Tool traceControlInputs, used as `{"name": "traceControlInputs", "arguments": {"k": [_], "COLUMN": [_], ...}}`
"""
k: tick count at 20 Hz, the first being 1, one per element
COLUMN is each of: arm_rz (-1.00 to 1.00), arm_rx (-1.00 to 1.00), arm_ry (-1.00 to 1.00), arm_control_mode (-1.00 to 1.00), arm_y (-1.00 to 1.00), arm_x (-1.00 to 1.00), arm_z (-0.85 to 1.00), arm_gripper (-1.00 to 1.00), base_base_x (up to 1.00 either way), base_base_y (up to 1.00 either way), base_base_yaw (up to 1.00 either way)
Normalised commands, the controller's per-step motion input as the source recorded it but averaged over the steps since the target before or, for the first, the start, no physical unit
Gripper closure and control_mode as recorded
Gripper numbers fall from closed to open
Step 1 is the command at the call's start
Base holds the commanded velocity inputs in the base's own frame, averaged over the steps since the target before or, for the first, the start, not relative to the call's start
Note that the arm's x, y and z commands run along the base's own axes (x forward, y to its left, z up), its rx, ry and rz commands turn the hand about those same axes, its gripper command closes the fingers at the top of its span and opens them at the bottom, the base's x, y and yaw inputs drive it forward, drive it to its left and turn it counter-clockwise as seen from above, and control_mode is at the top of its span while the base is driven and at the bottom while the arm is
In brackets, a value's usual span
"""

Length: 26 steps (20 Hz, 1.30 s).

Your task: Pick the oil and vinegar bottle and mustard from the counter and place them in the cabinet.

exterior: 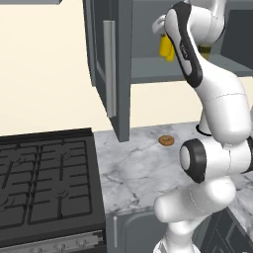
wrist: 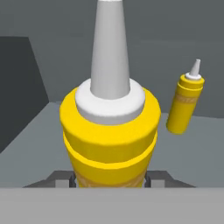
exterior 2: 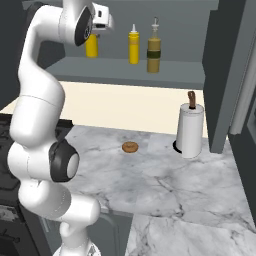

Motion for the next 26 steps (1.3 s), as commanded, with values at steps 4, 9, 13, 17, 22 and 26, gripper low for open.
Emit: {"name": "traceControlInputs", "arguments": {"k": [4, 9, 13, 17, 22, 26], "arm_rz": [0.03, 0.04, 0.04, 0.02, 0.01, 0.02], "arm_rx": [0.0, 0.0, 0.0, 0.0, 0.0, 0.0], "arm_ry": [-0.16, -0.11, -0.02, -0.04, -0.03, 0.0], "arm_control_mode": [-1.0, -1.0, -1.0, -1.0, -1.0, -1.0], "arm_y": [0.03, 0.0, 0.0, 0.0, 0.0, 0.0], "arm_x": [0.0, 0.0, 0.11, 0.13, 0.17, 0.27], "arm_z": [-0.08, -0.41, -0.38, -0.11, -0.18, -0.21], "arm_gripper": [1.0, 1.0, 1.0, 1.0, 1.0, 1.0], "base_base_x": [0.0, 0.0, 0.0, 0.0, 0.0, 0.0], "base_base_y": [0.0, 0.0, 0.0, 0.0, 0.0, 0.0], "base_base_yaw": [0.0, 0.0, 0.0, 0.0, 0.0, 0.0]}}
